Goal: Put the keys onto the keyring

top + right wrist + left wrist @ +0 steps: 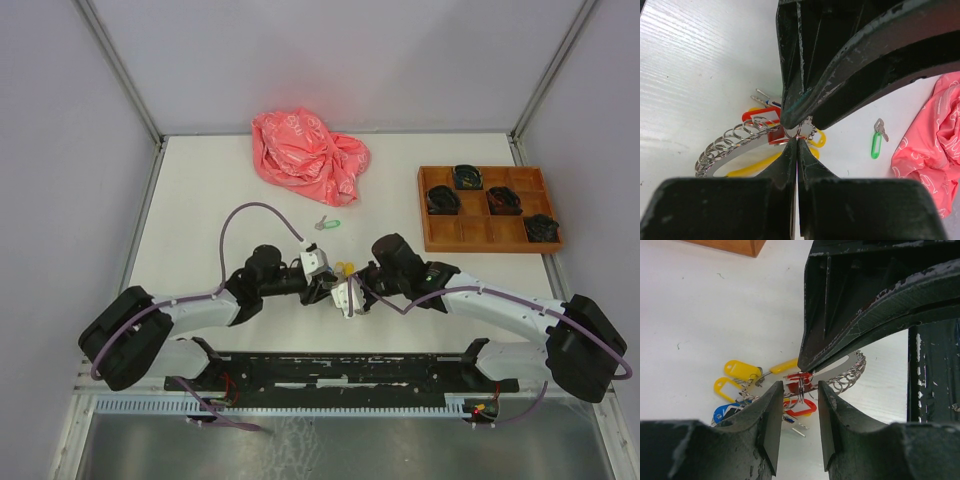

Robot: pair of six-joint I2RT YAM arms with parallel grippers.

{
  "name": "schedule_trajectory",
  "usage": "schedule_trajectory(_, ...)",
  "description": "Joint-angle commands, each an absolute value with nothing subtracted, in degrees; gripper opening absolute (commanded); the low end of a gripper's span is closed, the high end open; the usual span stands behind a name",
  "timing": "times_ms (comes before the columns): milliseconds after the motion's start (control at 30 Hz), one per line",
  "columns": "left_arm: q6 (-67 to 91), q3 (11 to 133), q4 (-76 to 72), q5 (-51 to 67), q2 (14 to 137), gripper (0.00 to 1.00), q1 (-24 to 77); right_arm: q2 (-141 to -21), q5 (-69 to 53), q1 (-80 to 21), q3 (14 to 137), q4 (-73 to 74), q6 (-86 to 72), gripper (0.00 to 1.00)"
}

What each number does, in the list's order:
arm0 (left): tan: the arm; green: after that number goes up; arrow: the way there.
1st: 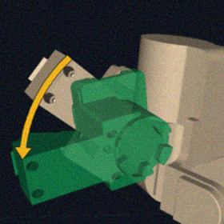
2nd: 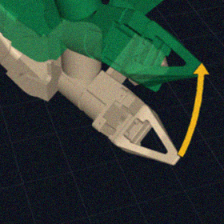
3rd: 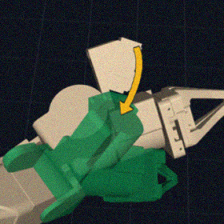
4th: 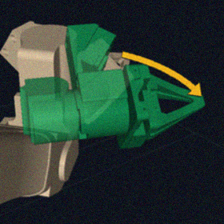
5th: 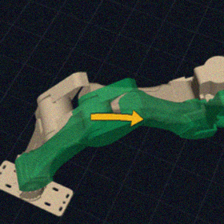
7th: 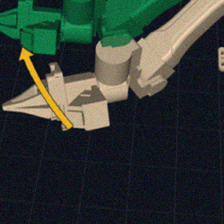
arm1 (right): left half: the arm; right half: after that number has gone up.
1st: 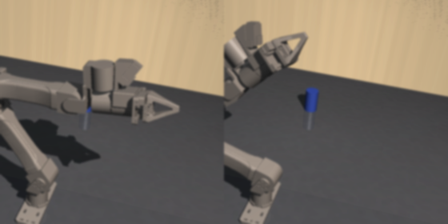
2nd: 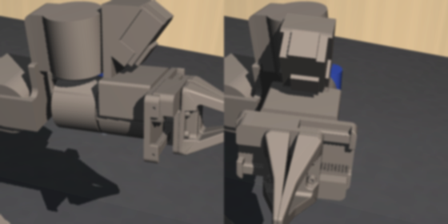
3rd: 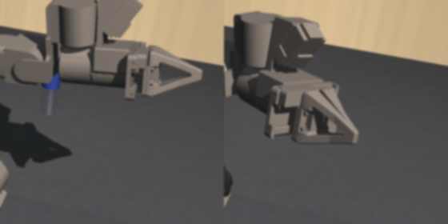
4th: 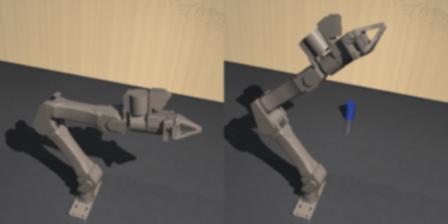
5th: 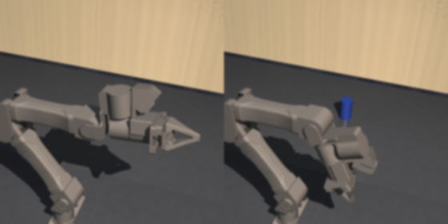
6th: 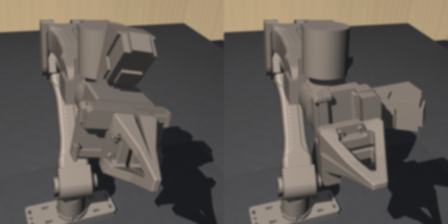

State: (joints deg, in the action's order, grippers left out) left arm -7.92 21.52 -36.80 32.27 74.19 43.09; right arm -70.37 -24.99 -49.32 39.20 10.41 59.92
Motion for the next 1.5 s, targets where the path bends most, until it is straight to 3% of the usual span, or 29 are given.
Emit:
schedule_trajectory(0, -12.4, 24.9, -35.5, 36.3, 76.0, 0.40, 42.8, -69.9, -26.6, -49.0, 41.8, 9.2, 60.7, 0.01)
schedule_trajectory(200, -13.5, 25.1, -34.0, 35.9, 76.4, 0.39, 42.8, -69.6, -26.5, -49.0, 41.8, 9.3, 60.7, 0.01)
schedule_trajectory(767, -13.8, 27.0, -32.1, 37.1, 79.0, 0.22, 42.8, -69.5, -27.1, -49.0, 42.0, 9.6, 60.6, 0.01)
schedule_trajectory(967, -13.2, 27.0, -32.6, 37.1, 78.8, 0.03, 42.8, -69.6, -26.7, -49.0, 42.1, 10.2, 60.7, 0.01)
schedule_trajectory(1467, -6.9, 22.2, -40.5, 33.2, 72.1, 0.03, 42.7, -66.1, -23.5, -47.4, 37.3, 10.6, 57.5, 0.01)
